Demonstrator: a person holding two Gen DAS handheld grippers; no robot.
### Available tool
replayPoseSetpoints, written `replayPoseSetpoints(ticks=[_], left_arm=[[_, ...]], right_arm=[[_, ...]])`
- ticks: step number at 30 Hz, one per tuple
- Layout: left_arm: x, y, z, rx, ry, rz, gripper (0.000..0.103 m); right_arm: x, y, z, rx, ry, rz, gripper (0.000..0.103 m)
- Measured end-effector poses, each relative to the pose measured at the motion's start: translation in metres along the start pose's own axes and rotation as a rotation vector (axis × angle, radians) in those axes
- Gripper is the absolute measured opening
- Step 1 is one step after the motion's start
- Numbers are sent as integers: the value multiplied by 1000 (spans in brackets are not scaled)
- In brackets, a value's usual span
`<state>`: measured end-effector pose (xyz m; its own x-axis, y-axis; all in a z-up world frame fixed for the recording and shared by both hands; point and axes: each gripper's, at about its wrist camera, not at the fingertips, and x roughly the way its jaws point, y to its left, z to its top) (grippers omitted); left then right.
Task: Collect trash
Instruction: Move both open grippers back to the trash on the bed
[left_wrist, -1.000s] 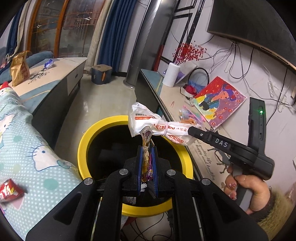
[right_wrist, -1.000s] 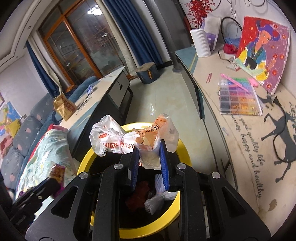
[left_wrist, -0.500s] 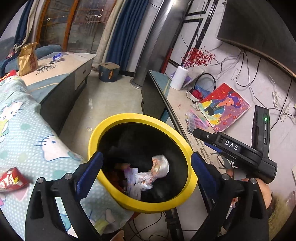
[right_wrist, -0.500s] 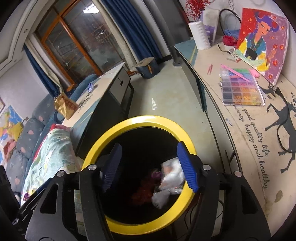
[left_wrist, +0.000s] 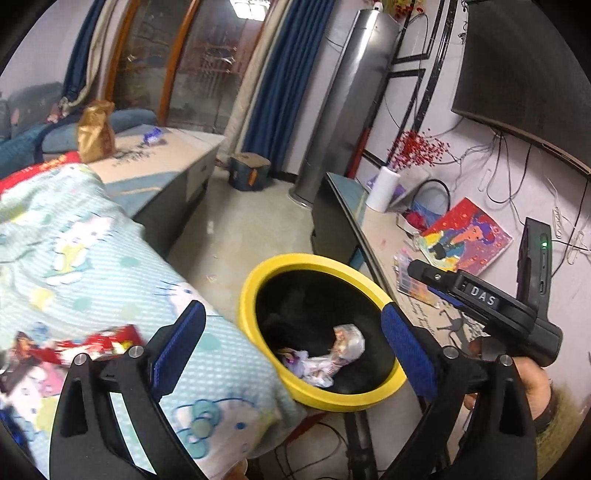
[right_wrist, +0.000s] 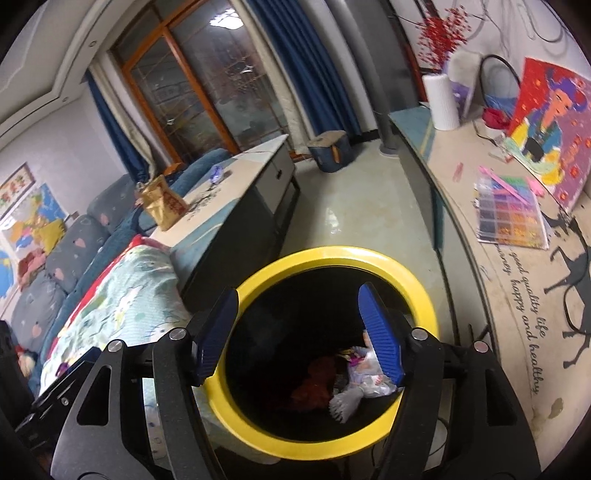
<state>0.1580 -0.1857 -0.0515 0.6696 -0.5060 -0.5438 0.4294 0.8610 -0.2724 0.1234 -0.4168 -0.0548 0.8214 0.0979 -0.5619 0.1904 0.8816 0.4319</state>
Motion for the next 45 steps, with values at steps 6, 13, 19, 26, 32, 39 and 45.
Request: replayPoseSetpoints(ticks=[6,13,19,26,32,39,45], left_arm=[[-31,17,-3,-25,-52,69,93],[-62,38,-2,-36,-106,148,94],[-84,56,0,-69,-138,195,94],[-105,75,-1,-99,-171,246,94],[-121,94,-3,-134,-193,285,94],[-139,114,-7,-171,-218,331,94],[-154,135,-12,-202,-230,373,94]], right_arm=[[-7,28,-3,-65,-6,53,66],[-11,60,-10,-142,2,120,68],[-16,84,-16,-207,13,181,69],[-24,114,-30,-300,18,252,72],[-30,141,-45,-374,41,300,72],[-34,167,-59,-451,69,341,72],[-33,190,-67,-503,93,377,72]])
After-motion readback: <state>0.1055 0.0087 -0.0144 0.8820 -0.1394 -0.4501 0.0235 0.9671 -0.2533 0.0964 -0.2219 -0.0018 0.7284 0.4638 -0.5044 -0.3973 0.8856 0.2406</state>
